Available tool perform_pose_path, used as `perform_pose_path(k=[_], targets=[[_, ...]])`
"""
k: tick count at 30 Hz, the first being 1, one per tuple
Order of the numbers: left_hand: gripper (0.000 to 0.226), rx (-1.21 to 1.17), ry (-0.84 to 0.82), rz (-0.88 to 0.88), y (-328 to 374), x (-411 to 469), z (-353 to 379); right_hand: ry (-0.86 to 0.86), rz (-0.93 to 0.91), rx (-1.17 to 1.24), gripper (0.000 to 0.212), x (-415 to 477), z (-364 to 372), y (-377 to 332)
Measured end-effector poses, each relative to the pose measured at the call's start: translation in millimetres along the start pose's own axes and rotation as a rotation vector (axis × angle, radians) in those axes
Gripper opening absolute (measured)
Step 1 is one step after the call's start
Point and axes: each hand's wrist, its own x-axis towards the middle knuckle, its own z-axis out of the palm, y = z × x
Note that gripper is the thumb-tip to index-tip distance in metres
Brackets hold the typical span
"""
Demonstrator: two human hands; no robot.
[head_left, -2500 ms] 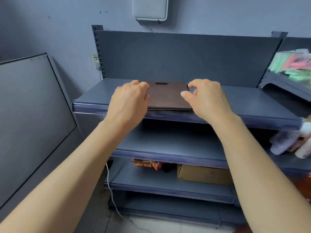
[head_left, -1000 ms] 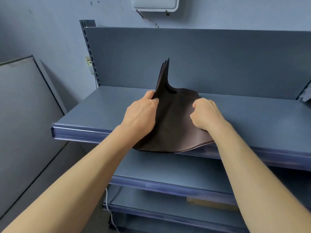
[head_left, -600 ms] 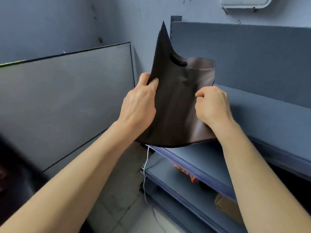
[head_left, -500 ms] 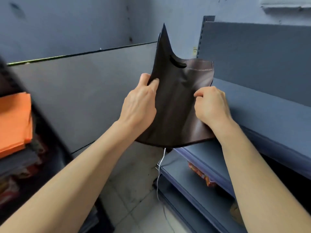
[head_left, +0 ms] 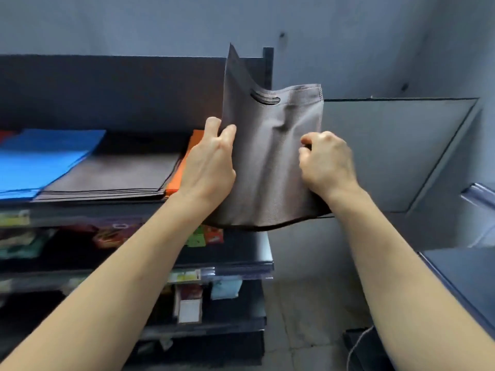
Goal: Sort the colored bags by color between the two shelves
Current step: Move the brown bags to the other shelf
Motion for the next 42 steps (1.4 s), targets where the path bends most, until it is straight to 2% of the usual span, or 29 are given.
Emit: perform_pose_path(k=[7, 14, 21, 27, 31, 35, 37, 40, 42], targets=[[0.051, 0.076, 0.037, -0.162, -146, 11, -47, -0.069, -0.089, 0.110, 0.031, 21, 73, -137], [0.044, 0.078, -0.017, -0.256, -230, 18, -56, -0.141, -0.115, 0.142, 0.030, 39, 126, -206], [0.056, 0.040, -0.229, -0.335, -271, 32, -48, -0.213, -0.160, 0.142, 0.029, 59, 163, -229], [0.060, 0.130, -0.241, -0.344, -292, 45, -46, -0.265, -0.185, 0.182, 0.029, 80, 187, -236], [0.060, 0.148, -0.246, -0.342, -304, 54, -39, -0.298, -0.185, 0.141, 0.012, 88, 195, -237], [0.057, 0.117, -0.265, -0.375, -313, 61, -33, -0.341, -0.183, 0.090, 0.013, 93, 201, -236], [0.054, 0.117, -0.290, -0.377, -319, 65, -30, -0.366, -0.161, 0.076, 0.019, 92, 203, -238], [0.049, 0.119, -0.353, -0.361, -332, 67, -22, -0.423, -0.093, 0.040, 0.009, 87, 208, -239], [0.046, 0.125, -0.392, -0.357, -343, 67, -17, -0.452, -0.044, 0.003, 0.014, 83, 210, -241]])
